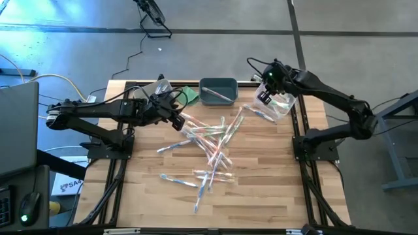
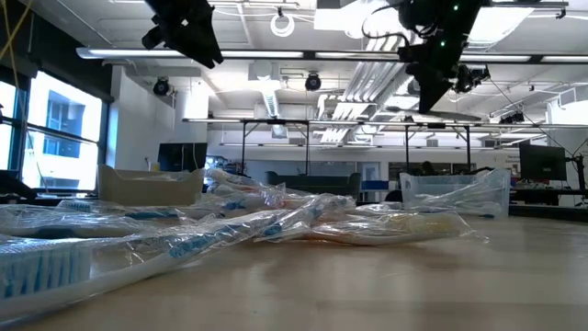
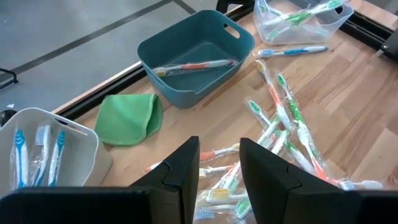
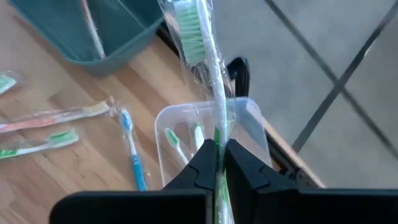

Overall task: Pick & Place Toothbrushes
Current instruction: Put the green toothbrush into the transparent bin

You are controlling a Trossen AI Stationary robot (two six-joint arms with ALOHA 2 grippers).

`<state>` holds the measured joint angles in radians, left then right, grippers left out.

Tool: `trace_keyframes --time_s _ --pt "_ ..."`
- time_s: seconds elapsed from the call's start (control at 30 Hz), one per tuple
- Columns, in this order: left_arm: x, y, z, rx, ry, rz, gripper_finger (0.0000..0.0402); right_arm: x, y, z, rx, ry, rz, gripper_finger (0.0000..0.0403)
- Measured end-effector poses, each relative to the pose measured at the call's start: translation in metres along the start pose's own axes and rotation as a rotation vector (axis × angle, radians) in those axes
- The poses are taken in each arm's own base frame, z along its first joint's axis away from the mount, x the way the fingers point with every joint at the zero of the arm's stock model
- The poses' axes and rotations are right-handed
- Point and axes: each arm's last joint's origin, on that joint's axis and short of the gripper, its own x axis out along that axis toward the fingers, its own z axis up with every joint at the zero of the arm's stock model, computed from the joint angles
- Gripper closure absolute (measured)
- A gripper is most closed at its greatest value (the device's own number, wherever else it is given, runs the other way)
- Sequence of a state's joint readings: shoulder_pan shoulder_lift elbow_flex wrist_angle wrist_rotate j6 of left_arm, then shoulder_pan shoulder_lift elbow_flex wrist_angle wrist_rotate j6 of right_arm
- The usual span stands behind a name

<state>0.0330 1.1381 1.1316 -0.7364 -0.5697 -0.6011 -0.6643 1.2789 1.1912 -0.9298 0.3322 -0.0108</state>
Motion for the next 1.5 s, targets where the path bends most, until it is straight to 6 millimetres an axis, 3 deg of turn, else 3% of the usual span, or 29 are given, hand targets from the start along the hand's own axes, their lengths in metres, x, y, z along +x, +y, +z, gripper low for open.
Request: trace_keyframes --time_s 0.33,0.63,0.87,1.5 --pt "0.000 0.002 0.001 0.006 -0.045 0.065 0.0289 0.051 -0.008 0.006 0.123 0.144 -0.051 0.0395" --pt "0.000 0.002 0.002 0.006 -0.054 0.079 0.0289 0.084 -0.014 -0.006 0.111 0.364 -0.080 0.0395" --pt "0.000 0.002 0.002 0.006 -0.054 0.080 0.0289 0.092 -0.021 -0.009 0.137 0.411 -0.085 0.0394" --pt "0.000 0.002 0.002 0.005 -0.055 0.080 0.0289 0.093 -0.024 -0.012 0.198 0.433 -0.064 0.0393"
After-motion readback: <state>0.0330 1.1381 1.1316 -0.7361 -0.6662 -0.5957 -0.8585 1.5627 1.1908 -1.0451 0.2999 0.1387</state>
